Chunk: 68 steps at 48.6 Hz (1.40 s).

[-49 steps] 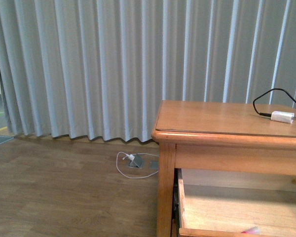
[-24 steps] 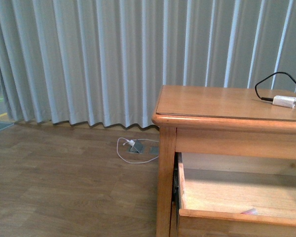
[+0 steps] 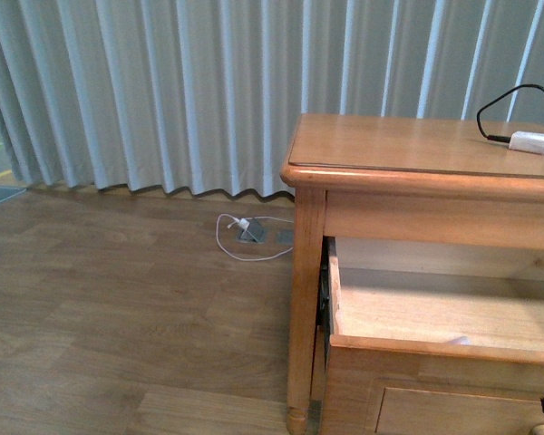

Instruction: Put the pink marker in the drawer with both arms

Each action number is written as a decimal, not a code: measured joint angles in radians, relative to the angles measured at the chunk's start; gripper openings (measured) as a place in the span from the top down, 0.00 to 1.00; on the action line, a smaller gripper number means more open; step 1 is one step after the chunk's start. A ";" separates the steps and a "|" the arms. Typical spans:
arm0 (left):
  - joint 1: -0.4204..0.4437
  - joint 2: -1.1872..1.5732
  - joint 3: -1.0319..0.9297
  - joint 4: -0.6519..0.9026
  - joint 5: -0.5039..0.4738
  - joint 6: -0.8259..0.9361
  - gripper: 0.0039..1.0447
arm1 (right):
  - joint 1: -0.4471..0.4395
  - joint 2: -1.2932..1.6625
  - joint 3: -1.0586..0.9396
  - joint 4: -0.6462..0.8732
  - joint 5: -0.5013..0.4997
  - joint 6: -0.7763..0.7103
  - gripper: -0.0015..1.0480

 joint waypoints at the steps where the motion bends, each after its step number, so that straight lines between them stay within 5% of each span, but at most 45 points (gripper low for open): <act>1: 0.000 0.000 0.000 0.000 0.000 0.000 0.05 | 0.000 0.008 0.003 0.006 0.003 0.003 0.08; 42: 0.000 0.000 0.000 0.000 0.000 0.000 0.05 | 0.051 0.474 0.399 0.371 0.177 0.032 0.08; 68: 0.000 0.000 0.000 0.000 0.000 0.000 0.05 | 0.042 0.580 0.497 0.474 0.185 0.022 0.08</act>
